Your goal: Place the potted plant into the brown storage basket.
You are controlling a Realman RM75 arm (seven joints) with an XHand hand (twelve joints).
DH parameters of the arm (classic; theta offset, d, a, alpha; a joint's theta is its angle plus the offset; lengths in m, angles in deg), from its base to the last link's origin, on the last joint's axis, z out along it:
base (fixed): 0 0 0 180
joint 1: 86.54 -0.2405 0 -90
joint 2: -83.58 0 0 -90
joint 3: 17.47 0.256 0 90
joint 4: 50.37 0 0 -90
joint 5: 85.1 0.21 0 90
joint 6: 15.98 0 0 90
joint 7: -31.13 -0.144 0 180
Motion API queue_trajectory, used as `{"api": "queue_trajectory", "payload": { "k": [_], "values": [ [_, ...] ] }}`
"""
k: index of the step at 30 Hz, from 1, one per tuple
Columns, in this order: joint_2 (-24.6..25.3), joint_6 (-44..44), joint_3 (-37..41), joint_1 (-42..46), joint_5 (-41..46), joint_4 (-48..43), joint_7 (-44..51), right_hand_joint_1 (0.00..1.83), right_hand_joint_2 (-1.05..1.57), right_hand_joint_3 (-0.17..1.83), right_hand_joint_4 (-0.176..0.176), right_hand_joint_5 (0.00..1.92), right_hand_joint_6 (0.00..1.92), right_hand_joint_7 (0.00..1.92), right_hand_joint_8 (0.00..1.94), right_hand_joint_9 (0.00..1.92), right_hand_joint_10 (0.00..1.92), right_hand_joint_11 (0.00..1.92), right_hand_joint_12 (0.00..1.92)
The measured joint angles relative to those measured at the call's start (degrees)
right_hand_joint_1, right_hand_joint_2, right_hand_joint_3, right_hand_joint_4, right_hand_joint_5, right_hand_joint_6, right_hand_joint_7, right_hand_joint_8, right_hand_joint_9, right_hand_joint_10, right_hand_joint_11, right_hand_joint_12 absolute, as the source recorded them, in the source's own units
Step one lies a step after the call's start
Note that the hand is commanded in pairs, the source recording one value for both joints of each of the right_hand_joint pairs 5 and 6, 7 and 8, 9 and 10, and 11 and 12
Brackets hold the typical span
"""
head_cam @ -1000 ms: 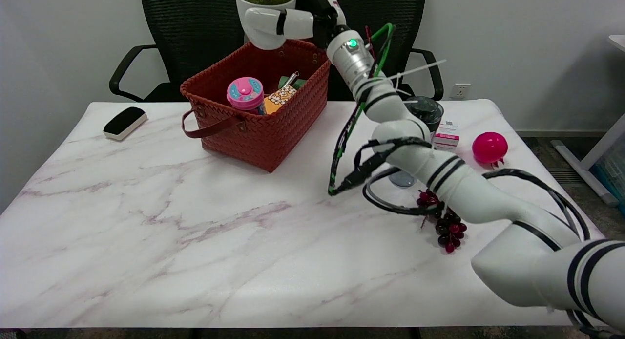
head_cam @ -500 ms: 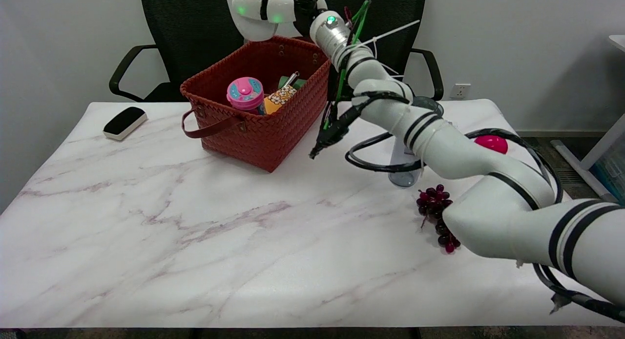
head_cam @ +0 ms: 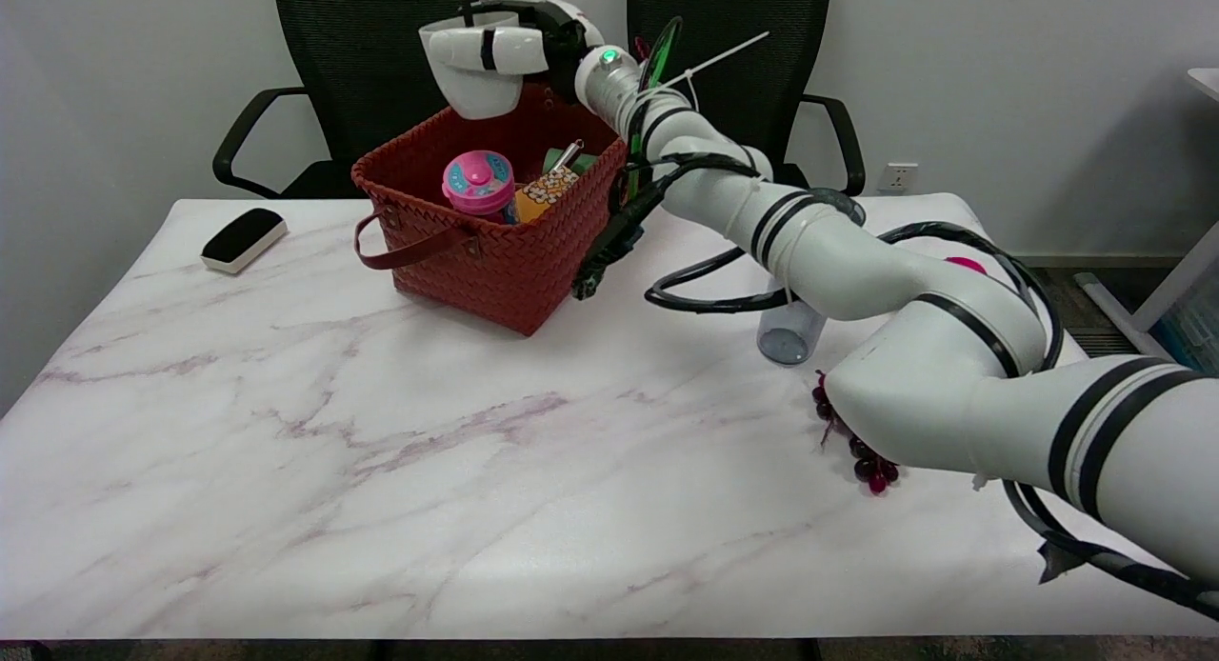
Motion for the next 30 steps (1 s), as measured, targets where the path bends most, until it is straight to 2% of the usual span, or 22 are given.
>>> {"api": "queue_trajectory", "payload": {
  "k": [13,30],
  "values": [
    [2.23,2.67,0.01,-2.20,0.06,7.14,0.01,1.27,1.11,0.50,0.000,0.87,0.87,1.13,1.13,1.14,1.14,0.96,0.96],
    [2.31,2.92,0.58,-4.41,-0.10,11.74,0.07,1.22,1.22,0.52,0.000,0.92,0.92,1.17,1.17,1.18,1.18,0.99,0.99]
  ]
}}
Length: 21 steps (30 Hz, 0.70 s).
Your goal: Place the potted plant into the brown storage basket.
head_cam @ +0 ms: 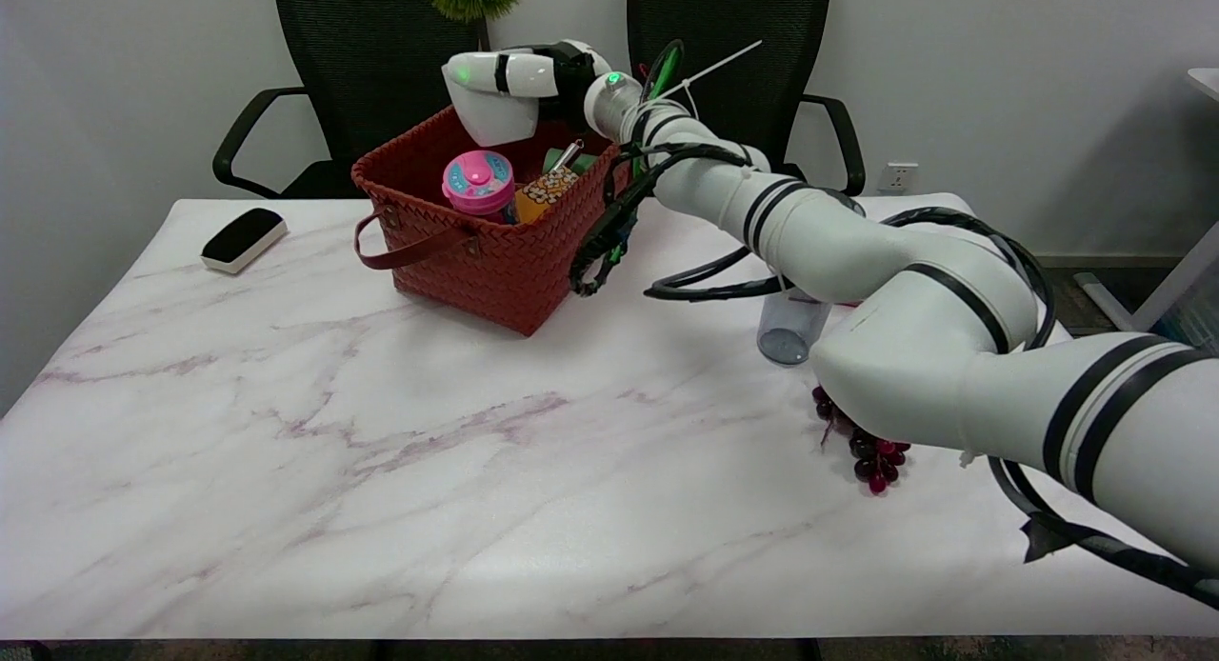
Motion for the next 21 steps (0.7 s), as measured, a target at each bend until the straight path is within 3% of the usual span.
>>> {"api": "queue_trajectory", "payload": {
  "k": [21],
  "values": [
    [-1.44,-3.21,0.16,-0.41,-0.15,4.35,1.93,1.19,1.27,0.54,0.000,0.95,0.95,1.19,1.19,1.19,1.19,0.99,0.99]
  ]
}}
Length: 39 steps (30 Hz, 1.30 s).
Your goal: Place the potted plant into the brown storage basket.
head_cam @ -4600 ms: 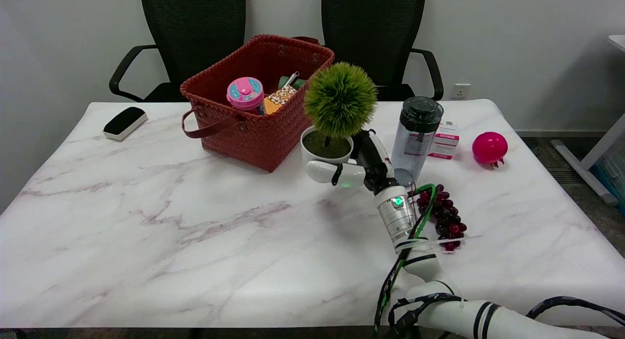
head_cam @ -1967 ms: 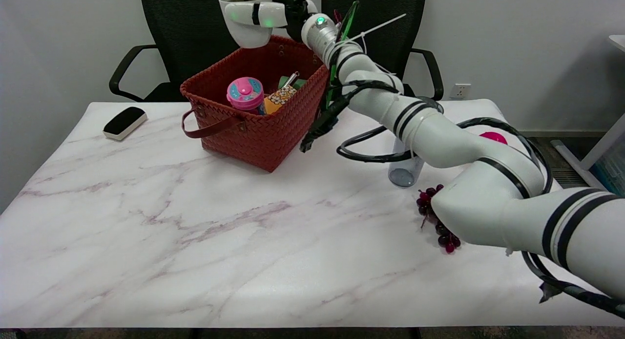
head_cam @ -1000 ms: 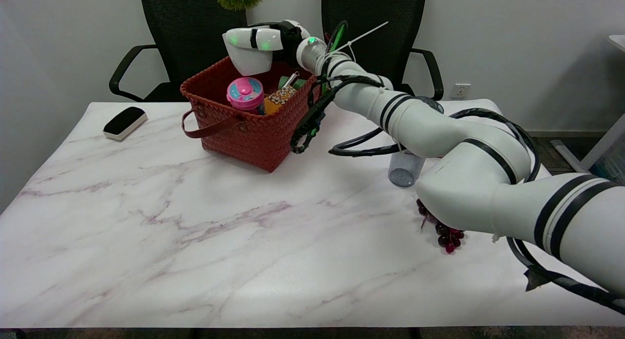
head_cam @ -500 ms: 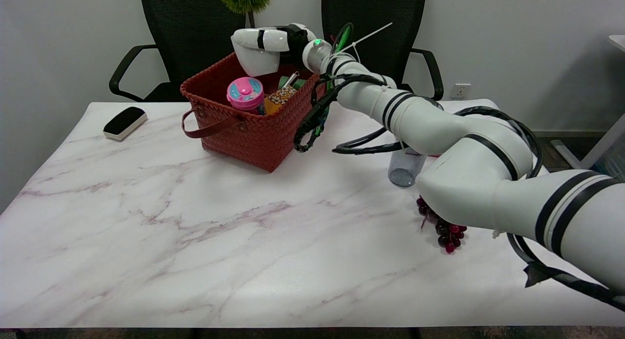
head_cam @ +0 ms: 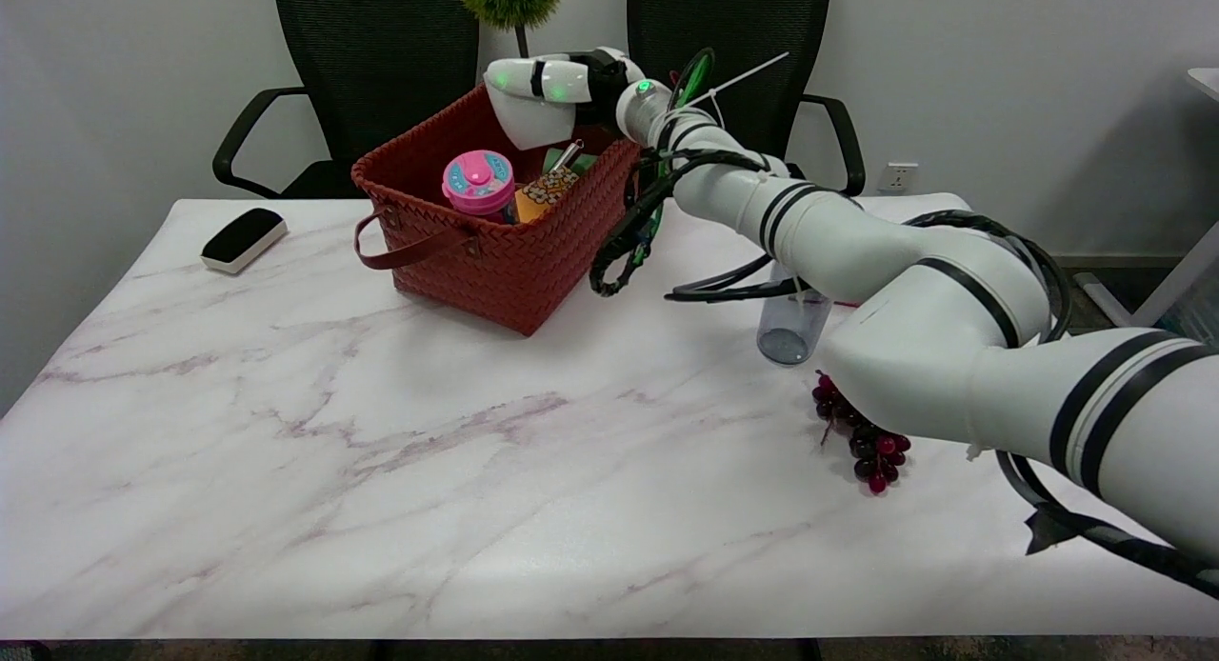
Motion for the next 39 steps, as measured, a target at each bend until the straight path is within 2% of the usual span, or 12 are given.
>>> {"api": "queue_trajectory", "payload": {
  "k": [15,17,19,20,22,24,28,29,30,39],
  "values": [
    [-0.95,-1.01,-0.14,1.77,0.05,1.09,2.21,1.18,1.22,0.59,0.000,0.96,0.96,1.19,1.19,1.13,1.13,0.94,0.94],
    [-1.00,-1.14,-0.13,1.91,0.09,1.10,2.35,1.19,1.12,0.63,0.000,0.95,0.95,1.17,1.17,1.06,1.06,0.87,0.87],
    [-1.06,-1.20,-0.12,2.01,0.14,1.10,2.44,1.20,0.99,0.70,0.000,0.93,0.93,1.13,1.13,0.90,0.90,0.73,0.73],
    [-1.09,-1.21,-0.10,2.07,0.17,1.10,2.49,1.21,0.90,0.76,0.000,0.92,0.92,1.10,1.10,0.77,0.77,0.59,0.59],
    [-1.15,-1.24,-0.09,2.17,0.20,1.10,2.58,1.22,0.83,0.80,0.000,0.91,0.91,1.08,1.08,0.62,0.62,0.51,0.51],
    [-1.18,-1.26,-0.09,2.26,0.21,1.04,2.61,1.22,0.73,0.84,0.000,0.89,0.89,1.00,1.00,0.42,0.42,0.42,0.42],
    [-1.26,-1.29,-0.07,2.43,0.24,0.78,2.66,1.22,0.64,0.87,0.000,0.87,0.87,0.75,0.75,0.35,0.35,0.36,0.36],
    [-1.27,-1.30,-0.07,2.47,0.25,0.68,2.66,1.22,0.62,0.88,0.000,0.87,0.87,0.66,0.66,0.34,0.34,0.36,0.36],
    [-1.29,-1.30,-0.07,2.50,0.26,0.60,2.66,1.22,0.56,0.89,0.000,0.85,0.85,0.41,0.41,0.33,0.33,0.35,0.35],
    [-1.48,-1.37,-0.06,2.84,0.31,-0.94,2.66,1.21,0.46,0.88,0.000,0.80,0.80,0.32,0.32,0.31,0.31,0.33,0.33]
  ]
}}
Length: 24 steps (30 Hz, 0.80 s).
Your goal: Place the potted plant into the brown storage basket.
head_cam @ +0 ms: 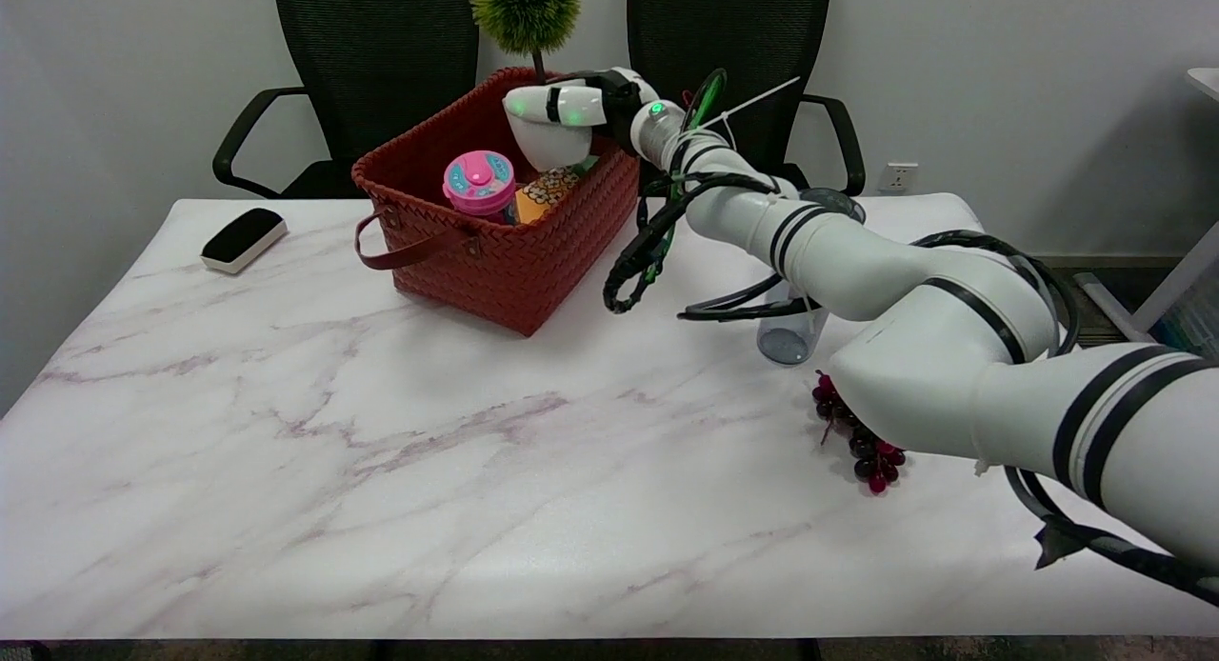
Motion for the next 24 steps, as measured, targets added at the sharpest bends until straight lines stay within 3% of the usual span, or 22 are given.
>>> {"api": "queue_trajectory", "payload": {
  "k": [15,18,22,24],
  "values": [
    [-0.32,0.38,-0.28,0.70,0.08,-3.34,-0.06,1.19,0.26,0.87,0.000,0.67,0.67,0.23,0.23,0.24,0.24,0.23,0.23],
    [-0.34,0.54,-0.27,0.96,0.08,-3.57,-0.07,1.18,0.20,0.90,0.000,0.56,0.56,0.21,0.21,0.23,0.23,0.22,0.22],
    [-0.39,0.70,-0.19,1.38,0.07,-3.79,-0.10,1.17,0.02,0.93,0.000,0.14,0.14,0.20,0.20,0.21,0.21,0.22,0.22],
    [-0.40,0.75,-0.16,1.55,0.07,-3.87,-0.11,1.16,-0.01,0.87,0.000,0.04,0.04,0.19,0.19,0.21,0.21,0.21,0.21]
  ]
}}
